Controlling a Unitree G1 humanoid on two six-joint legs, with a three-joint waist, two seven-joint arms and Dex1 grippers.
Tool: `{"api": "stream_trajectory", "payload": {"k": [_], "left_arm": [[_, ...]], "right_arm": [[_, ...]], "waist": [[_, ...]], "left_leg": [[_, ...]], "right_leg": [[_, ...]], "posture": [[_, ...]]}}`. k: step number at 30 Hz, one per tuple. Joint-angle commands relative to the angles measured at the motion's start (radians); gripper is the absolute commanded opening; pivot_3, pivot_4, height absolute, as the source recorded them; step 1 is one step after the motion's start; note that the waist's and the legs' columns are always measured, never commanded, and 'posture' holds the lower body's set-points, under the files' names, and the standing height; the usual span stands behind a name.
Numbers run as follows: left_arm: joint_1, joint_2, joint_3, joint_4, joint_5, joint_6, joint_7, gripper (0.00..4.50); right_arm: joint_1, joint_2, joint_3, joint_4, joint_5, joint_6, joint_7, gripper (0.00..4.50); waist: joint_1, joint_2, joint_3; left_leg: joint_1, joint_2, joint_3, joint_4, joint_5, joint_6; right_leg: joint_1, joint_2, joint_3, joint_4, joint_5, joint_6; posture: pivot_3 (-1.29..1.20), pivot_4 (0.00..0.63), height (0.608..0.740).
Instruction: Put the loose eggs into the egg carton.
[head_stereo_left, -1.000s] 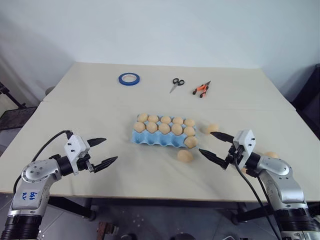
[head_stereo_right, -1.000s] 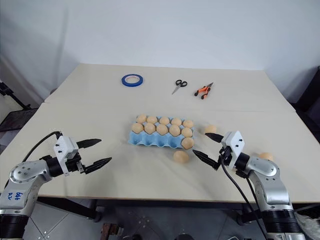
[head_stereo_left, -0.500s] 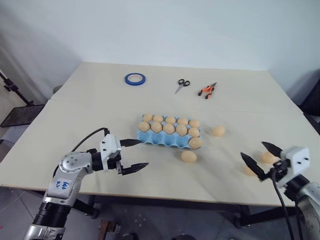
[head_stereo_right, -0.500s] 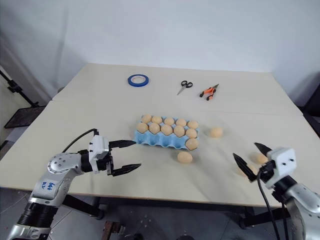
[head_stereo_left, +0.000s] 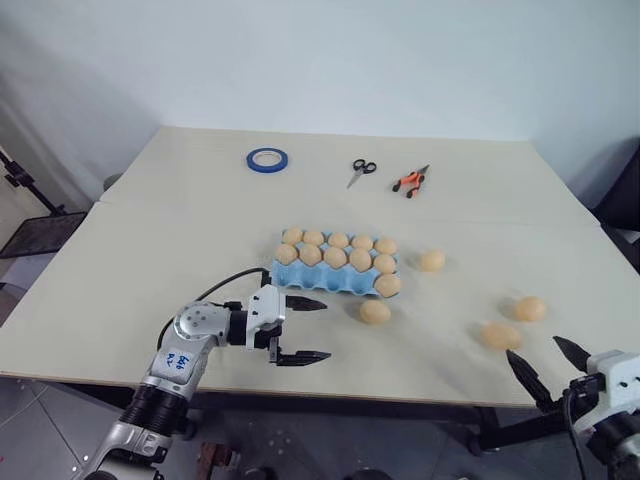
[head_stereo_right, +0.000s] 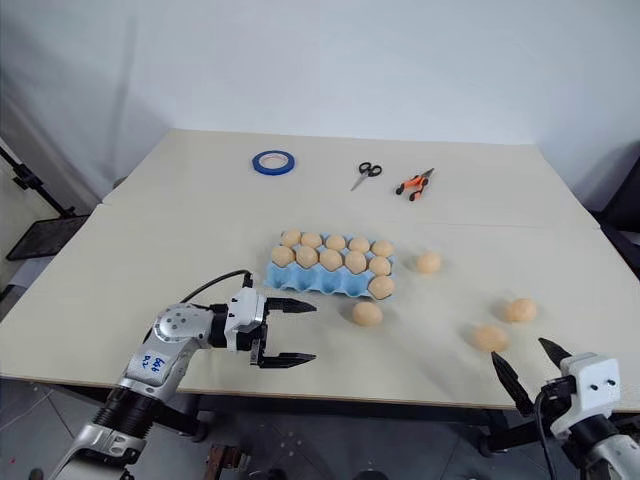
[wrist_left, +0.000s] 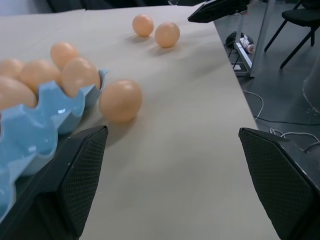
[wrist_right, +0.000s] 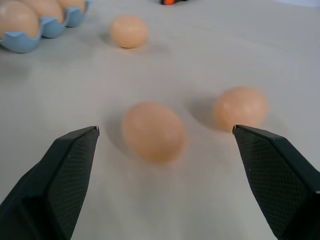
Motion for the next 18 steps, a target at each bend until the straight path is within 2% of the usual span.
{"api": "stream_trajectory", "payload": {"k": [1, 8, 11, 16, 18], "left_arm": [[-0.020, -0.004, 0.019, -0.012, -0.018, -0.013, -0.013, 4.46], [-0.004, -0.013, 0.050, -0.034, -0.038, -0.023, -0.006, 4.46], [0.001, -0.018, 0.060, -0.038, -0.046, -0.032, -0.004, 4.50], [0.018, -0.012, 0.079, -0.039, -0.041, -0.042, 0.009, 4.50], [0.030, -0.008, 0.093, -0.039, -0.039, -0.040, 0.027, 4.50]], "right_arm": [[-0.058, -0.046, 0.017, 0.072, -0.006, -0.033, 0.042, 4.50], [-0.261, -0.149, 0.091, 0.383, -0.045, -0.077, 0.173, 4.50], [-0.299, -0.160, 0.112, 0.446, -0.055, -0.101, 0.206, 3.88], [-0.323, -0.150, 0.143, 0.463, -0.048, -0.116, 0.236, 2.14], [-0.337, -0.142, 0.162, 0.445, -0.047, -0.120, 0.244, 1.82]], "waist": [[0.001, 0.000, 0.000], [0.001, 0.000, 0.000], [0.002, 0.000, 0.000], [0.002, 0.000, 0.000], [0.001, 0.000, 0.000]], "left_leg": [[0.000, 0.000, 0.000, 0.000, 0.000, 0.000], [0.000, 0.000, 0.000, 0.001, 0.000, 0.001], [0.000, 0.000, 0.000, 0.001, 0.000, 0.001], [0.000, 0.000, 0.000, 0.001, 0.001, 0.001], [0.000, 0.000, 0.000, 0.002, 0.000, 0.001]], "right_leg": [[0.000, 0.000, 0.000, 0.000, 0.000, 0.000], [0.000, 0.000, 0.000, 0.000, 0.000, 0.000], [0.000, 0.001, 0.000, 0.000, 0.000, 0.000], [0.000, 0.001, 0.000, 0.000, 0.000, 0.001], [0.000, 0.001, 0.000, 0.000, 0.000, 0.001]], "posture": [[0.00, 0.150, 0.740], [0.00, 0.150, 0.740], [0.00, 0.150, 0.740], [0.00, 0.150, 0.740], [0.00, 0.150, 0.740]]}}
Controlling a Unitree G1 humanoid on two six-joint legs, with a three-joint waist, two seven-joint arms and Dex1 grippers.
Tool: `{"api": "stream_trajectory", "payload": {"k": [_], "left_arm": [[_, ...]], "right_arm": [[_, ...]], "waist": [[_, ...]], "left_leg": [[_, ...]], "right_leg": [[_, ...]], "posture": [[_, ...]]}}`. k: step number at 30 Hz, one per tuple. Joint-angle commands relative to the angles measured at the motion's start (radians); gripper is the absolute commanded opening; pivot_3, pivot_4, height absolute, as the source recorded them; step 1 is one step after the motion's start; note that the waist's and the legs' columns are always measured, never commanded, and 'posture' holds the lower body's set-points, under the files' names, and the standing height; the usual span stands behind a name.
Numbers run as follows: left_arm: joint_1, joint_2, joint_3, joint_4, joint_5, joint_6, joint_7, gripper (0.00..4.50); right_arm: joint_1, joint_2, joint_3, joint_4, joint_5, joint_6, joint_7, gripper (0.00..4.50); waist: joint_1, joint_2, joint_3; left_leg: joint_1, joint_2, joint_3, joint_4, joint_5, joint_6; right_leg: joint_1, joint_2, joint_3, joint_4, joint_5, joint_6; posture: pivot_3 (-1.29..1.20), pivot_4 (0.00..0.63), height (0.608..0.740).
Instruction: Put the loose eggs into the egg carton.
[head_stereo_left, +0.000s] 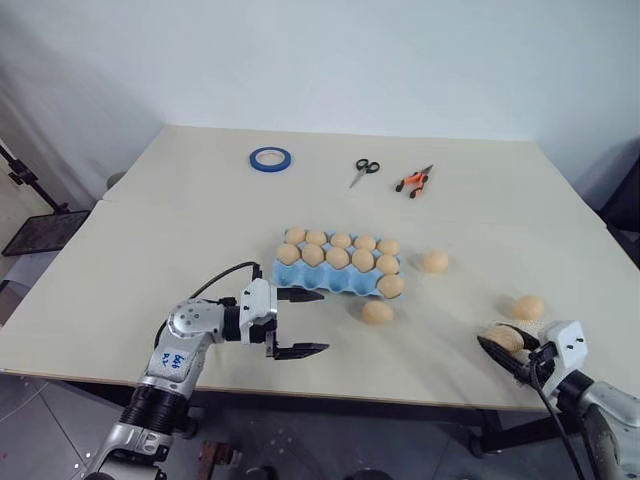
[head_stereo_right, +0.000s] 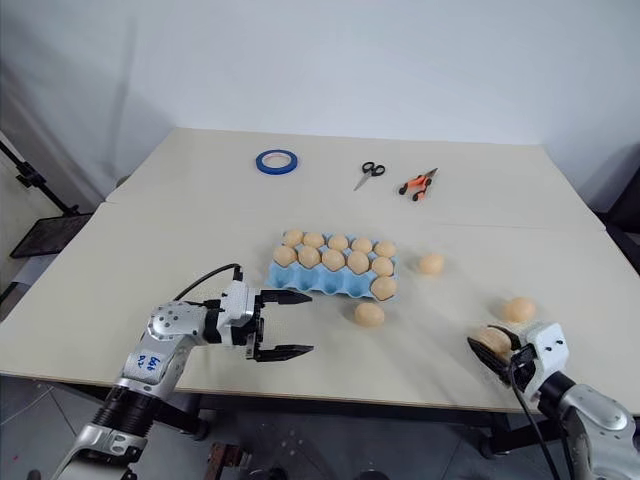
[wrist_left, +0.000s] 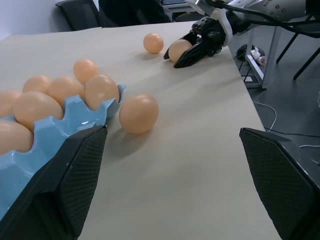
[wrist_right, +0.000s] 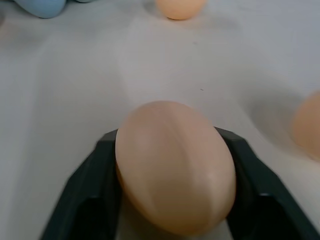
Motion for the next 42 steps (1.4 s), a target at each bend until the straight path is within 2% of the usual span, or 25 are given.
{"api": "stream_trajectory", "payload": {"k": [1, 5, 10, 16, 24, 32, 37, 40, 42], "left_arm": [[0.020, 0.008, 0.047, -0.029, -0.015, -0.010, 0.037, 4.50], [0.043, 0.016, 0.107, 0.000, -0.016, 0.008, 0.106, 4.50], [0.100, 0.061, 0.180, 0.038, -0.007, -0.005, 0.153, 4.50], [0.138, 0.072, 0.200, 0.002, -0.009, 0.003, 0.187, 4.50], [0.184, 0.067, 0.200, -0.064, -0.016, 0.016, 0.222, 4.50], [0.192, 0.069, 0.204, -0.084, -0.022, 0.027, 0.238, 4.50], [0.153, 0.052, 0.173, -0.081, -0.018, 0.032, 0.225, 4.50], [0.128, 0.044, 0.142, -0.076, -0.024, 0.060, 0.190, 4.50], [0.117, 0.034, 0.129, -0.069, -0.025, 0.068, 0.177, 4.50]], "right_arm": [[-0.031, 0.006, 0.024, -0.047, 0.012, -0.021, 0.017, 1.82], [-0.091, 0.032, 0.100, -0.154, 0.006, 0.063, -0.022, 1.82], [-0.282, 0.120, 0.250, -0.279, -0.028, 0.210, -0.132, 1.82], [-0.479, 0.236, 0.341, -0.245, -0.022, 0.340, -0.193, 1.82], [-0.539, 0.289, 0.398, -0.118, -0.098, 0.304, -0.206, 1.82], [-0.507, 0.259, 0.387, -0.200, -0.091, 0.297, -0.170, 4.48], [-0.417, 0.199, 0.307, -0.311, -0.046, 0.288, -0.157, 4.48], [-0.288, 0.160, 0.233, -0.409, -0.008, 0.239, -0.137, 4.48], [-0.211, 0.156, 0.182, -0.452, 0.000, 0.225, -0.174, 4.48]], "waist": [[-0.003, 0.000, 0.000], [-0.018, 0.000, 0.000], [-0.035, 0.000, 0.000], [-0.018, 0.000, 0.000], [-0.006, 0.000, 0.000], [-0.010, 0.000, 0.000], [-0.001, 0.000, 0.000], [0.010, 0.000, 0.000], [0.011, 0.000, 0.000]], "left_leg": [[0.000, 0.000, 0.000, 0.000, 0.000, 0.000], [0.001, 0.001, 0.000, 0.001, 0.001, -0.001], [0.002, 0.001, 0.000, 0.001, 0.002, -0.001], [-0.001, 0.001, -0.002, 0.000, 0.002, -0.001], [-0.002, 0.000, 0.003, 0.000, 0.001, 0.000], [-0.001, 0.001, 0.003, 0.000, 0.001, -0.001], [-0.002, 0.001, 0.003, -0.001, 0.001, -0.001], [-0.002, 0.000, 0.001, -0.002, 0.000, 0.000], [-0.002, 0.000, 0.001, -0.002, -0.001, -0.001]], "right_leg": [[0.000, 0.000, 0.000, 0.000, 0.000, 0.000], [0.000, 0.001, 0.000, 0.003, 0.000, 0.000], [-0.002, 0.000, 0.000, 0.008, 0.000, 0.000], [-0.005, -0.001, -0.001, 0.009, 0.000, -0.001], [-0.006, -0.001, -0.003, 0.005, 0.000, -0.001], [-0.006, 0.000, -0.003, 0.007, 0.000, -0.001], [-0.006, -0.001, -0.003, 0.005, 0.000, -0.001], [-0.004, -0.001, -0.002, 0.002, 0.000, -0.001], [-0.003, 0.000, -0.002, 0.000, 0.000, -0.001]], "posture": [[0.00, 0.150, 0.740], [0.00, 0.150, 0.740], [0.00, 0.150, 0.740], [0.00, 0.150, 0.740], [0.00, 0.150, 0.740], [0.00, 0.150, 0.740], [0.00, 0.150, 0.740], [0.00, 0.150, 0.740], [0.00, 0.150, 0.740]]}}
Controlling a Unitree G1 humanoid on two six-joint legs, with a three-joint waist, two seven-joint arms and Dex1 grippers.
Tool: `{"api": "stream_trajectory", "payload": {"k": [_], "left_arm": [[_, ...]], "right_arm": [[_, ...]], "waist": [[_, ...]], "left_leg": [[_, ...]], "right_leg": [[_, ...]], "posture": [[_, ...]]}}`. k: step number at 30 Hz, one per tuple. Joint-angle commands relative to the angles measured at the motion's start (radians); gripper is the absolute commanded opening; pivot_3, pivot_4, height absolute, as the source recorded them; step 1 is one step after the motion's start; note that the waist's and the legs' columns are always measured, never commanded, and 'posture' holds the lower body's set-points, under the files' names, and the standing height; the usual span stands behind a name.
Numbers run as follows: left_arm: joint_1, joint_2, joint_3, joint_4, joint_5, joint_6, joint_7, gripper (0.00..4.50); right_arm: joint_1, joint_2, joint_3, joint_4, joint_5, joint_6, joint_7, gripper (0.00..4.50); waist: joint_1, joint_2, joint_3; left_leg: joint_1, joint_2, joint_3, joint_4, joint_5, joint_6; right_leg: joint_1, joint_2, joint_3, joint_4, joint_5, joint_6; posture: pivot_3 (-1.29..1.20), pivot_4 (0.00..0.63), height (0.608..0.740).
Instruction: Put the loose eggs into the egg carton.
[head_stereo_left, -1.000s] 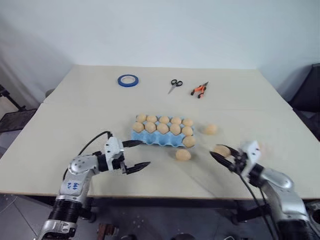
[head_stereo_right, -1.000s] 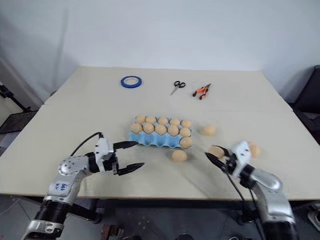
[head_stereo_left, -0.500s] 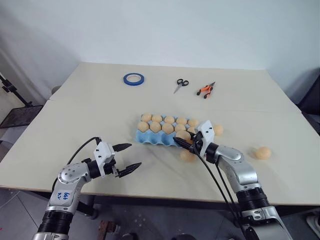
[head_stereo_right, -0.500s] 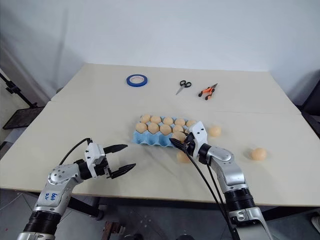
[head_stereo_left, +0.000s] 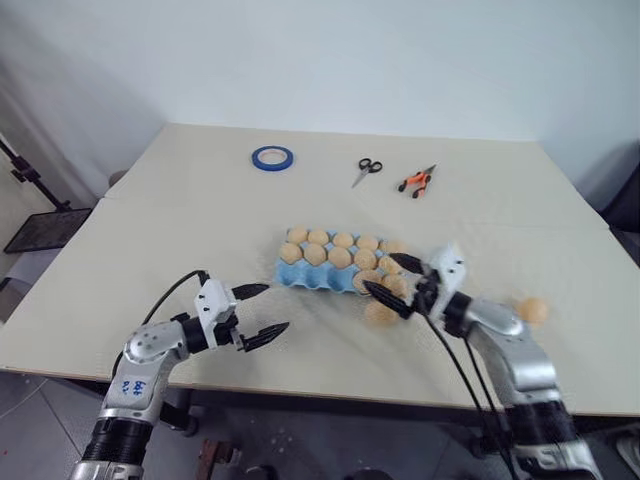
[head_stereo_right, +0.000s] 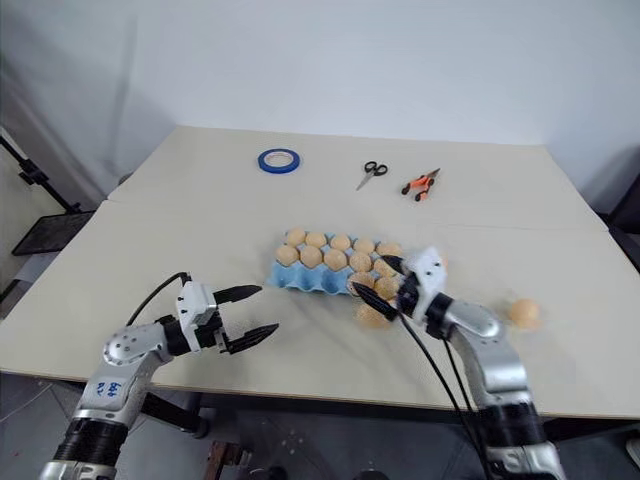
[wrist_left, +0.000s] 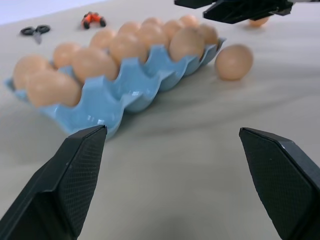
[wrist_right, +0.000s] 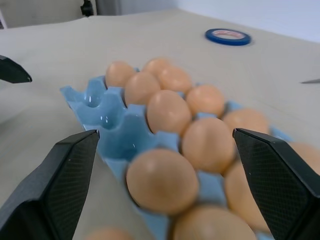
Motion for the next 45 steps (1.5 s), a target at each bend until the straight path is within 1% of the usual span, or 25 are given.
{"api": "stream_trajectory", "payload": {"k": [1, 4, 6, 8, 11, 14, 17, 22, 26, 29, 33, 36, 38, 39, 41, 43, 44, 45], "left_arm": [[-0.030, -0.019, -0.034, -0.017, -0.014, 0.010, -0.028, 4.50], [-0.052, -0.038, -0.071, 0.000, -0.001, 0.007, -0.051, 4.50], [-0.075, -0.059, -0.095, 0.014, 0.000, 0.009, -0.066, 4.50], [-0.094, -0.072, -0.111, 0.029, 0.004, 0.004, -0.078, 4.50], [-0.145, -0.106, -0.148, 0.072, 0.001, 0.005, -0.121, 4.50], [-0.194, -0.145, -0.184, 0.115, 0.011, -0.019, -0.156, 4.50], [-0.230, -0.180, -0.200, 0.154, 0.021, -0.059, -0.176, 4.50], [-0.243, -0.184, -0.206, 0.179, 0.031, -0.083, -0.196, 4.50], [-0.232, -0.176, -0.187, 0.169, 0.025, -0.082, -0.188, 4.50], [-0.216, -0.170, -0.172, 0.155, 0.025, -0.088, -0.166, 4.50], [-0.204, -0.166, -0.171, 0.143, 0.030, -0.093, -0.156, 4.50], [-0.192, -0.165, -0.165, 0.122, 0.028, -0.094, -0.140, 4.50], [-0.183, -0.166, -0.160, 0.107, 0.026, -0.090, -0.127, 4.50], [-0.179, -0.165, -0.157, 0.099, 0.026, -0.088, -0.122, 4.50], [-0.169, -0.161, -0.152, 0.084, 0.024, -0.088, -0.113, 4.50], [-0.158, -0.157, -0.144, 0.074, 0.024, -0.094, -0.101, 4.50], [-0.152, -0.155, -0.138, 0.070, 0.023, -0.099, -0.095, 4.50], [-0.145, -0.154, -0.127, 0.068, 0.023, -0.112, -0.084, 4.50]], "right_arm": [[0.125, -0.015, -0.129, -0.105, 0.026, -0.055, -0.059, 4.48], [0.250, -0.006, -0.233, -0.150, 0.008, -0.098, -0.140, 4.48], [0.337, 0.017, -0.327, -0.184, 0.016, -0.120, -0.213, 4.48], [0.401, 0.035, -0.387, -0.208, 0.024, -0.136, -0.257, 4.48], [0.533, 0.096, -0.485, -0.215, 0.024, -0.193, -0.322, 4.48], [0.609, 0.162, -0.513, -0.175, 0.010, -0.247, -0.372, 4.48], [0.625, 0.194, -0.495, -0.131, 0.002, -0.279, -0.394, 4.48], [0.571, 0.157, -0.446, -0.086, 0.000, -0.293, -0.363, 4.48], [0.481, 0.078, -0.428, -0.020, 0.007, -0.268, -0.334, 4.48], [0.360, -0.010, -0.408, 0.106, -0.024, -0.245, -0.329, 4.48], [0.231, -0.079, -0.379, 0.273, -0.063, -0.249, -0.334, 4.48], [0.097, -0.127, -0.334, 0.459, -0.112, -0.269, -0.327, 4.48], [0.046, -0.137, -0.313, 0.537, -0.126, -0.284, -0.321, 4.10], [0.031, -0.137, -0.306, 0.556, -0.123, -0.285, -0.308, 3.84], [0.015, -0.131, -0.293, 0.563, -0.113, -0.302, -0.282, 3.19], [0.011, -0.122, -0.284, 0.542, -0.095, -0.319, -0.252, 2.42], [0.015, -0.118, -0.275, 0.522, -0.085, -0.322, -0.234, 2.23], [0.023, -0.111, -0.261, 0.487, -0.075, -0.332, -0.206, 2.17]], "waist": [[-0.003, 0.000, 0.000], [-0.005, 0.000, 0.000], [-0.007, 0.000, 0.000], [-0.010, 0.000, 0.000], [-0.010, 0.000, 0.000], [-0.010, 0.001, 0.000], [-0.016, 0.001, 0.000], [-0.036, 0.002, -0.001], [-0.036, 0.003, -0.002], [-0.037, 0.003, -0.002], [-0.035, 0.003, -0.002], [-0.036, 0.003, -0.002], [-0.037, 0.004, -0.002], [-0.038, 0.004, -0.002], [-0.037, 0.004, -0.002], [-0.037, 0.004, -0.001], [-0.037, 0.004, -0.001], [-0.037, 0.004, -0.001]], "left_leg": [[0.000, 0.000, 0.001, 0.000, 0.000, 0.000], [0.000, 0.000, 0.001, 0.000, 0.000, 0.000], [0.000, 0.000, 0.002, 0.000, 0.000, 0.000], [0.001, 0.000, 0.000, 0.001, 0.000, -0.001], [0.002, 0.000, 0.000, 0.000, 0.001, -0.001], [0.002, -0.001, -0.002, 0.000, 0.001, -0.001], [0.002, -0.001, 0.000, 0.000, 0.001, -0.001], [0.004, -0.001, 0.001, 0.000, 0.000, 0.000], [0.003, -0.001, 0.000, 0.000, 0.001, 0.001], [0.003, -0.001, 0.000, 0.000, 0.001, 0.001], [0.003, -0.001, -0.001, 0.001, 0.002, 0.001], [0.002, -0.001, -0.001, 0.001, 0.002, 0.001], [0.002, -0.002, 0.000, 0.001, 0.002, 0.001], [0.003, -0.001, 0.000, 0.002, 0.002, 0.001], [0.002, -0.001, 0.000, 0.002, 0.003, 0.001], [0.002, -0.001, -0.001, 0.001, 0.003, 0.001], [0.002, -0.001, -0.001, 0.002, 0.003, 0.001], [0.002, -0.001, 0.000, 0.002, 0.003, 0.001]], "right_leg": [[0.000, 0.000, 0.000, 0.000, 0.000, 0.000], [0.000, 0.001, 0.000, 0.000, 0.000, 0.000], [0.000, 0.001, 0.001, 0.000, 0.000, 0.001], [0.000, 0.001, 0.002, 0.000, 0.000, 0.001], [0.001, 0.001, 0.002, 0.001, 0.000, 0.000], [0.002, 0.001, 0.001, 0.001, 0.000, 0.000], [0.002, 0.000, 0.001, 0.000, 0.001, 0.001], [0.003, 0.000, 0.002, 0.001, 0.001, 0.001], [0.003, 0.000, 0.002, 0.001, 0.001, 0.001], [0.003, 0.000, 0.003, 0.000, 0.001, 0.001], [0.003, 0.000, 0.003, 0.001, 0.001, 0.001], [0.003, 0.000, 0.003, 0.001, 0.001, 0.001], [0.002, 0.000, 0.003, 0.001, 0.001, 0.002], [0.003, 0.000, 0.003, 0.001, 0.001, 0.002], [0.002, 0.001, 0.003, 0.001, 0.001, 0.002], [0.002, 0.001, 0.003, 0.001, 0.001, 0.002], [0.003, 0.001, 0.003, 0.001, 0.001, 0.002], [0.003, 0.001, 0.003, 0.001, 0.001, 0.003]], "posture": [[0.00, 0.150, 0.740], [0.00, 0.150, 0.740], [0.00, 0.150, 0.740], [0.00, 0.150, 0.740], [0.00, 0.150, 0.740], [0.00, 0.150, 0.740], [0.00, 0.150, 0.740], [0.00, 0.150, 0.740], [0.00, 0.150, 0.740], [0.00, 0.150, 0.740], [0.00, 0.150, 0.740], [0.00, 0.150, 0.740], [0.00, 0.150, 0.740], [0.00, 0.150, 0.740], [0.00, 0.150, 0.740], [0.00, 0.150, 0.740], [0.00, 0.150, 0.740], [0.00, 0.150, 0.740]]}}
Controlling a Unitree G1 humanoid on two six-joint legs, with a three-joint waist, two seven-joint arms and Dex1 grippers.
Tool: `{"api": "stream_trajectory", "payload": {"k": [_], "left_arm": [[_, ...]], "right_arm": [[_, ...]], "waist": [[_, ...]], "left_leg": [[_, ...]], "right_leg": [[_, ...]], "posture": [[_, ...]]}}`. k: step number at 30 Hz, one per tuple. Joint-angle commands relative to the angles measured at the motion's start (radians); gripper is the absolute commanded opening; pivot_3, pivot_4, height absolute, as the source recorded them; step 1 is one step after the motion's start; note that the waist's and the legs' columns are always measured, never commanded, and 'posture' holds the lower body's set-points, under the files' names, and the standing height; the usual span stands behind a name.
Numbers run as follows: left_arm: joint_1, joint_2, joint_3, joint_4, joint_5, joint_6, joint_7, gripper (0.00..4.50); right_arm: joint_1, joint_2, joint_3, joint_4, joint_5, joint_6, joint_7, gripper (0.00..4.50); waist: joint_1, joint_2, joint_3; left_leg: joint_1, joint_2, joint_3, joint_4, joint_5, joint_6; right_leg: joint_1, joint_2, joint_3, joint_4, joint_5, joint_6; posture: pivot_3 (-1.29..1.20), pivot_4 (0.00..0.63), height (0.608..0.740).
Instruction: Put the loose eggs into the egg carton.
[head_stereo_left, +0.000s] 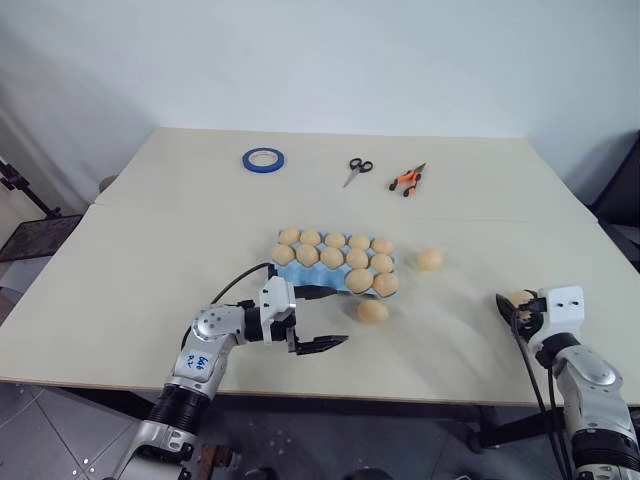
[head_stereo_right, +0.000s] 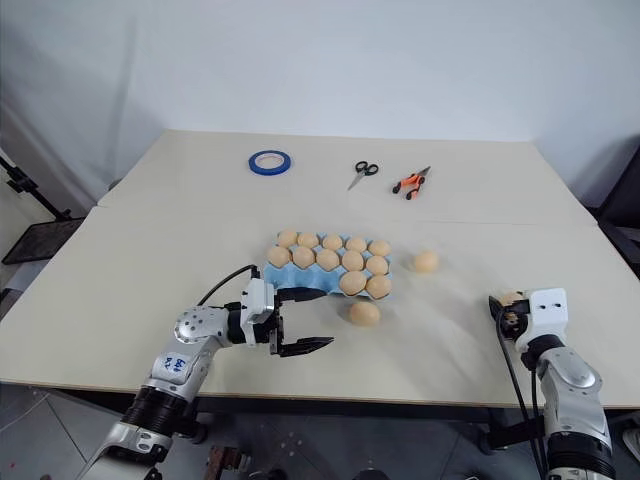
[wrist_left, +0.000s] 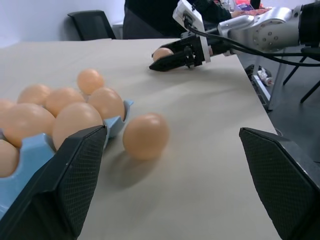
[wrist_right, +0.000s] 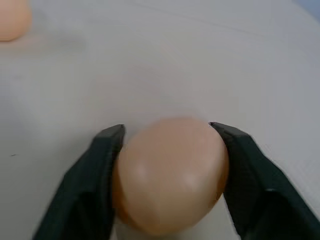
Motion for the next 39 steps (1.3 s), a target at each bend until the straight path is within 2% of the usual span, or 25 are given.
{"api": "stream_trajectory", "payload": {"k": [1, 5, 8, 11, 18, 26, 27, 28, 32, 33, 36, 39], "left_arm": [[0.025, 0.009, 0.040, -0.047, -0.010, -0.044, 0.032, 4.50], [0.062, 0.020, 0.100, -0.062, -0.036, -0.040, 0.075, 4.50], [0.127, 0.064, 0.144, -0.075, -0.028, -0.035, 0.092, 4.50], [0.164, 0.092, 0.177, -0.072, -0.018, -0.038, 0.125, 4.50], [0.247, 0.128, 0.252, -0.125, -0.032, -0.014, 0.201, 4.50], [0.305, 0.135, 0.277, -0.198, -0.032, 0.011, 0.257, 4.50], [0.312, 0.135, 0.278, -0.206, -0.032, 0.013, 0.259, 4.50], [0.317, 0.135, 0.280, -0.211, -0.032, 0.014, 0.261, 4.50], [0.325, 0.137, 0.284, -0.227, -0.034, 0.024, 0.268, 4.50], [0.325, 0.139, 0.284, -0.230, -0.034, 0.027, 0.268, 4.50], [0.320, 0.144, 0.283, -0.235, -0.039, 0.036, 0.266, 4.50], [0.295, 0.148, 0.275, -0.237, -0.044, 0.054, 0.259, 4.50]], "right_arm": [[0.011, 0.008, 0.019, -0.105, 0.044, -0.046, 0.077, 2.17], [0.003, 0.040, 0.099, -0.268, 0.074, 0.019, 0.135, 2.17], [-0.065, 0.077, 0.210, -0.392, 0.091, 0.101, 0.189, 2.17], [-0.132, 0.104, 0.291, -0.432, 0.073, 0.167, 0.197, 2.17], [-0.289, 0.223, 0.451, -0.378, -0.003, 0.252, 0.169, 2.17], [-0.366, 0.330, 0.504, -0.233, -0.062, 0.231, 0.146, 2.17], [-0.370, 0.341, 0.507, -0.224, -0.062, 0.232, 0.150, 2.73], [-0.372, 0.349, 0.510, -0.219, -0.065, 0.229, 0.152, 2.89], [-0.379, 0.368, 0.506, -0.210, -0.072, 0.221, 0.154, 4.26], [-0.382, 0.368, 0.500, -0.218, -0.068, 0.222, 0.155, 4.44], [-0.375, 0.363, 0.483, -0.270, -0.038, 0.231, 0.176, 4.44], [-0.310, 0.303, 0.447, -0.412, 0.026, 0.246, 0.241, 4.44]], "waist": [[-0.001, 0.000, 0.000], [-0.006, 0.000, 0.000], [-0.015, 0.000, 0.000], [-0.014, 0.000, 0.000], [0.000, 0.000, 0.000], [-0.004, 0.000, 0.000], [-0.005, 0.000, 0.000], [-0.005, 0.000, 0.000], [-0.005, 0.000, 0.000], [-0.004, 0.000, 0.000], [-0.004, 0.000, 0.000], [-0.002, 0.000, 0.000]], "left_leg": [[0.000, 0.000, 0.000, 0.000, 0.000, 0.000], [0.000, 0.001, 0.001, 0.000, 0.000, 0.000], [0.001, 0.002, 0.000, 0.000, 0.001, -0.001], [0.002, 0.002, 0.000, 0.000, 0.001, -0.002], [-0.001, 0.000, -0.001, 0.000, 0.001, 0.000], [-0.002, 0.000, 0.001, -0.001, 0.001, 0.000], [-0.002, 0.000, 0.001, -0.001, 0.000, 0.000], [-0.001, 0.000, 0.002, -0.001, 0.000, 0.000], [-0.001, 0.001, 0.002, -0.001, 0.000, 0.000], [-0.001, 0.001, 0.002, -0.001, 0.000, 0.000], [-0.001, 0.000, 0.002, -0.001, 0.000, 0.000], [-0.002, 0.000, 0.002, -0.002, 0.000, -0.001]], "right_leg": [[0.000, 0.000, 0.000, 0.000, 0.000, 0.000], [0.000, 0.000, 0.000, 0.001, 0.000, 0.000], [-0.001, 0.001, 0.000, 0.004, 0.000, 0.000], [-0.002, 0.001, -0.001, 0.007, 0.000, 0.000], [-0.003, -0.002, -0.002, 0.006, 0.000, -0.001], [-0.004, -0.002, -0.003, 0.005, 0.000, -0.001], [-0.005, -0.002, -0.003, 0.005, 0.000, -0.001], [-0.005, -0.002, -0.003, 0.006, 0.000, -0.001], [-0.005, -0.001, -0.004, 0.006, 0.000, -0.001], [-0.005, -0.001, -0.004, 0.006, 0.000, -0.001], [-0.005, -0.002, -0.004, 0.006, 0.000, -0.001], [-0.006, -0.001, -0.004, 0.005, 0.000, -0.001]], "posture": [[0.00, 0.150, 0.740], [0.00, 0.150, 0.740], [0.00, 0.150, 0.740], [0.00, 0.150, 0.740], [0.00, 0.150, 0.740], [0.00, 0.150, 0.740], [0.00, 0.150, 0.740], [0.00, 0.150, 0.740], [0.00, 0.150, 0.740], [0.00, 0.150, 0.740], [0.00, 0.150, 0.740], [0.00, 0.150, 0.740]]}}
